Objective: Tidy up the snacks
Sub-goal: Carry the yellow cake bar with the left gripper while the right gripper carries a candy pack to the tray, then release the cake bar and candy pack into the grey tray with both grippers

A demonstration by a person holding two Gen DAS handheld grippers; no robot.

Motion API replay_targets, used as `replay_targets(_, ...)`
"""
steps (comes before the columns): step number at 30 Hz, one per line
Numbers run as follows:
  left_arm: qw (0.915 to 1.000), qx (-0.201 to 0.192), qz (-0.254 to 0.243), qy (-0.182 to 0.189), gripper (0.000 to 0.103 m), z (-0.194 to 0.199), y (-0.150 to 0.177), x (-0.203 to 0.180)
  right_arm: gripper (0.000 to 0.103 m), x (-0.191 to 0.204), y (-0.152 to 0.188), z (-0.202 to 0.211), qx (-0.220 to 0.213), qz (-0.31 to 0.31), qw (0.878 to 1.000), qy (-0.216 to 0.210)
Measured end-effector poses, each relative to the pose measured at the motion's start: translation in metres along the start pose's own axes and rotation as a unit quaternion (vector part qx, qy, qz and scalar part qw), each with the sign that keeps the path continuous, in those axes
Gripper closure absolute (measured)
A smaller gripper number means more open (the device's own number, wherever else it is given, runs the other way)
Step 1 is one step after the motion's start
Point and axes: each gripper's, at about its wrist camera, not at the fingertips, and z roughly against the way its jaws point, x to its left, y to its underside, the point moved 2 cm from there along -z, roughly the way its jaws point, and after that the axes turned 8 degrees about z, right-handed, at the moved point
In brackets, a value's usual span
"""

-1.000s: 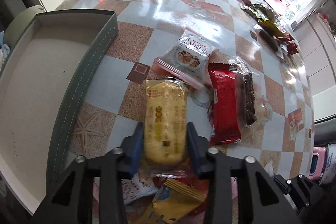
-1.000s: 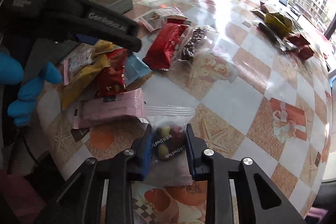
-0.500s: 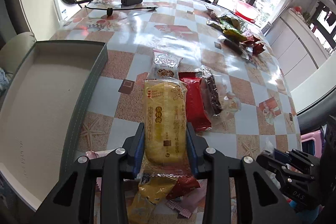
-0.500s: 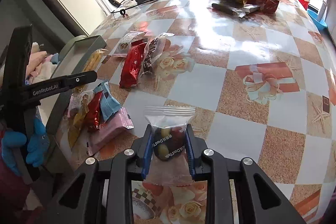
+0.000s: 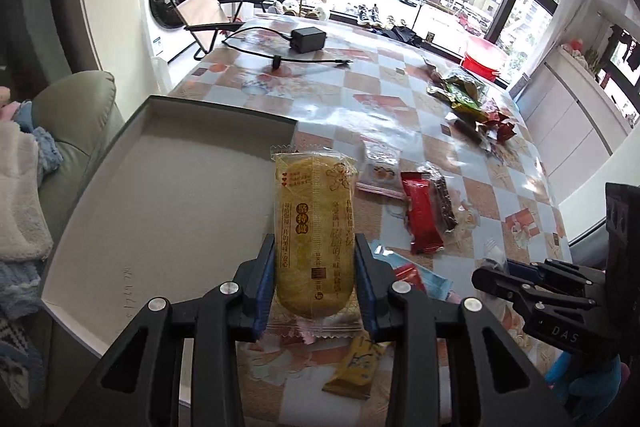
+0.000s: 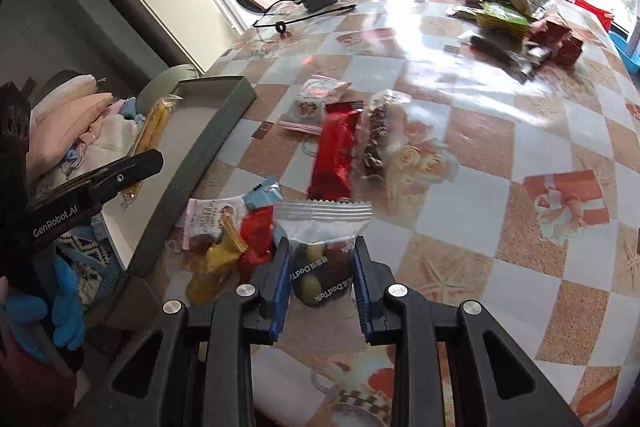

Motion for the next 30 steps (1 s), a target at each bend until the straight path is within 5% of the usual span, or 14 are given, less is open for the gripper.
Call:
replay_targets(7, 0.9975, -0.014, 0.049, -0.050, 0.064, 0.007, -0.002, 0.070, 0.074, 0.068, -0.052, -0.037, 0.014, 0.033, 0.999, -0.038)
replay_targets(17, 0.9934, 0.028, 0.076, -0.081, 0.063, -0.025, 0.012, 0.122, 0.074, 0.157, -0.108, -0.106, 0.039, 0.068, 0.994, -0.080)
replay_targets(19, 0.9934, 0.032, 0.069, -0.085, 0.059, -0.031, 0.015, 0.123, 0.073, 0.167, -0.113, -0.119, 0.048, 0.072, 0.993, -0.076)
replay_targets(21, 0.9935, 0.035, 0.064, -0.088, 0.039, -0.035, 0.016, 0.122, 0.073, 0.172, -0.117, -0.128, 0.061, 0.074, 0.993, -0.074)
replay_targets(23, 0.9941, 0.030, 0.063, -0.082, 0.029, -0.035, 0.016, 0.120, 0.053, 0.171, -0.119, -0.133, 0.071, 0.078, 0.992, -0.062)
replay_targets(24, 0.9944, 0.027, 0.062, -0.081, 0.028, -0.035, 0.015, 0.120, 0.017, 0.170, -0.119, -0.132, 0.068, 0.082, 0.993, -0.049)
replay_targets(25, 0.9946, 0.026, 0.059, -0.081, 0.028, -0.035, 0.013, 0.119, 0.000, 0.167, -0.119, -0.127, 0.055, 0.087, 0.994, -0.034)
replay_targets(30, 0.9959, 0.012, 0.033, -0.083, 0.027, -0.030, 0.006, 0.103, 0.000, 0.133, -0.114, -0.093, 0.009, 0.109, 0.994, 0.027)
